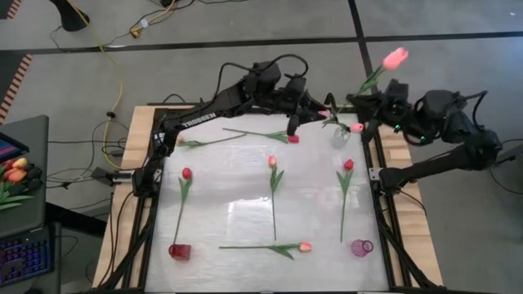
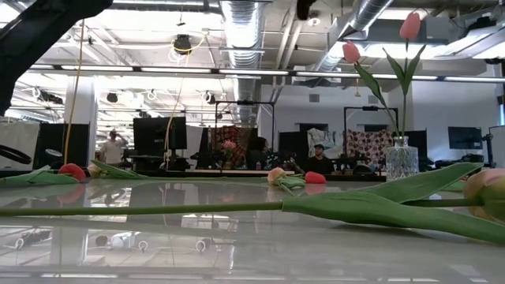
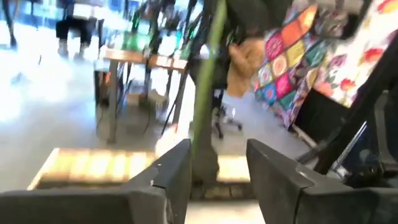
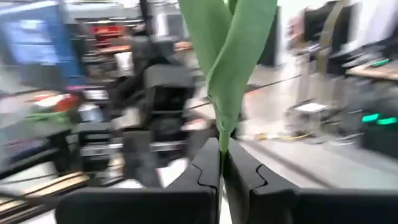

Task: Sort flowers into vase by color
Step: Put the pink flower in the transparent vase, then put the red flower in the red vase

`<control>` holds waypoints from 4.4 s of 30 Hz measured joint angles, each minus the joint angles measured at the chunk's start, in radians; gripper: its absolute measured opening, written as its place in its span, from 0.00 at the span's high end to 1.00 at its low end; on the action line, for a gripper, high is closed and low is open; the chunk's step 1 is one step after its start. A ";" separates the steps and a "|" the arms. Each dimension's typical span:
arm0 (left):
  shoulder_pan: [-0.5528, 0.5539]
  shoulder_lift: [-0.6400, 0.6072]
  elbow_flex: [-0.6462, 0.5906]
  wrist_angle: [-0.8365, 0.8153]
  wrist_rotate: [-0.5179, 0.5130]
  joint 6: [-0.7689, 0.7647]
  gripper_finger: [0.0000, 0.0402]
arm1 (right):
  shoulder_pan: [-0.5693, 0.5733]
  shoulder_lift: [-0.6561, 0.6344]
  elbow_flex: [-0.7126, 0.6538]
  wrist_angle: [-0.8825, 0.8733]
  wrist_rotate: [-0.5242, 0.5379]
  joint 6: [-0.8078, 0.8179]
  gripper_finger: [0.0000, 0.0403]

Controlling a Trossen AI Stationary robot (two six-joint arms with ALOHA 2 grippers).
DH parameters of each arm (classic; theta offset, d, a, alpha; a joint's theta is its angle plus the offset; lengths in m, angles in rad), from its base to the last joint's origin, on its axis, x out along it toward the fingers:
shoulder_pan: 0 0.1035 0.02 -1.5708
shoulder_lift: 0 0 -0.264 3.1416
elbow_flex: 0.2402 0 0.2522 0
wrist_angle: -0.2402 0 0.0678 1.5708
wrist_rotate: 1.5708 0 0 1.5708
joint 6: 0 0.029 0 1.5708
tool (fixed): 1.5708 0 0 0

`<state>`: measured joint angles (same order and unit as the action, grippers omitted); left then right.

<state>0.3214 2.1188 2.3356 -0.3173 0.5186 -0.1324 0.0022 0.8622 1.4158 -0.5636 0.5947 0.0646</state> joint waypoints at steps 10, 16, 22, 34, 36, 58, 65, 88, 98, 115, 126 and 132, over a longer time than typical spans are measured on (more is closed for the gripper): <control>0.035 -0.076 0.002 -0.343 -0.108 0.123 0.66 | -0.285 -0.014 0.000 -0.026 0.060 -0.112 0.92; 0.032 -0.119 0.000 -0.467 -0.102 0.156 0.67 | -0.516 -0.012 -0.049 -0.063 -0.117 -0.097 0.93; -0.003 -0.179 0.000 -0.494 -0.221 0.185 0.70 | -0.729 -0.072 -0.220 -0.024 -0.337 -0.066 0.93; -0.029 -0.434 -0.425 -0.181 -0.334 0.177 0.86 | -0.909 -0.145 -0.472 0.048 -0.492 -0.046 0.93; -0.034 -0.520 -0.587 -0.029 -0.384 0.147 0.89 | -0.917 -0.161 -0.495 0.054 -0.495 -0.046 0.93; -0.013 -0.779 -1.045 0.395 -0.523 -0.055 0.97 | -0.927 -0.221 -0.657 0.100 -0.502 0.006 0.93; -0.013 -0.779 -1.045 0.391 -0.523 -0.060 0.97 | -0.927 -0.220 -0.657 0.087 -0.502 0.007 0.93; -0.013 -0.778 -1.044 0.393 -0.532 -0.063 0.97 | -0.926 -0.214 -0.769 0.088 -0.515 0.047 0.88; -0.013 -0.778 -1.044 0.394 -0.533 -0.051 0.97 | -0.926 -0.215 -0.757 0.065 -0.516 0.059 0.79; -0.013 -0.777 -1.044 0.368 -0.502 -0.007 0.97 | -0.927 -0.205 -0.575 -0.250 -0.517 -0.075 0.55; -0.013 -0.777 -1.044 0.350 -0.506 0.014 0.97 | -0.927 -0.176 -0.417 -0.327 -0.488 -0.119 0.52; -0.013 -0.778 -1.044 0.349 -0.505 0.014 0.97 | -0.927 -0.162 -0.325 -0.316 -0.431 -0.128 0.52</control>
<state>0.3082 1.3412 1.2919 0.0316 0.0135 -0.1181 -0.9245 0.7001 1.0905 -0.8796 0.1636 -0.0635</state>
